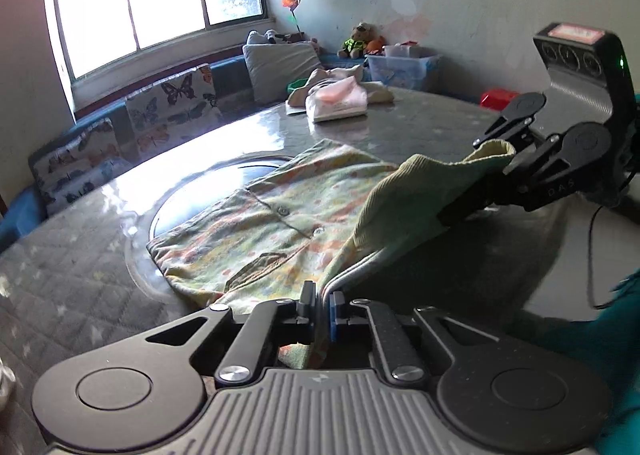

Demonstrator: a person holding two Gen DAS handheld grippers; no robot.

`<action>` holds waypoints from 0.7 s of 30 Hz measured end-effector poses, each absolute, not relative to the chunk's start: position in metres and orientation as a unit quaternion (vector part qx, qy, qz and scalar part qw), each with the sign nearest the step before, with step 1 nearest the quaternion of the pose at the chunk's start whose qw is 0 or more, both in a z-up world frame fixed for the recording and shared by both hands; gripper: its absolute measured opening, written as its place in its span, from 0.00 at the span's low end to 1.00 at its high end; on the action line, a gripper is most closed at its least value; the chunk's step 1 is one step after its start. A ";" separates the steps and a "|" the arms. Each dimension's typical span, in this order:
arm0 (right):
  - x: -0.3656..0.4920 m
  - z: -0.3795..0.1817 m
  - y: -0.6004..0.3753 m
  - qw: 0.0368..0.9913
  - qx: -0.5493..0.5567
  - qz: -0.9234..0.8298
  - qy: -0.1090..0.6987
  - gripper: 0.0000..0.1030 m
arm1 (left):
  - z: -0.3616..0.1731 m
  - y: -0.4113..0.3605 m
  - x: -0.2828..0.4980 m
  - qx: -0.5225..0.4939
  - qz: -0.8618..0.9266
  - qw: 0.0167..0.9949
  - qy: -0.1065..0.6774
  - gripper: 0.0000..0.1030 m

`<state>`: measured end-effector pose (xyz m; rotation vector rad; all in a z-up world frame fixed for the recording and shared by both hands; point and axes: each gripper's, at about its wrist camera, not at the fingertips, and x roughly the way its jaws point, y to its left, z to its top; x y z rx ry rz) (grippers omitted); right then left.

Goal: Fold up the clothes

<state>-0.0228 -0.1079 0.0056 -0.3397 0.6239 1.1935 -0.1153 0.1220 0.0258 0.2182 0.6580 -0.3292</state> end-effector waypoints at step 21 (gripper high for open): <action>0.058 0.077 -0.068 0.746 -0.202 0.565 0.288 0.06 | 0.061 0.161 -0.037 0.059 -0.149 0.930 0.330 0.07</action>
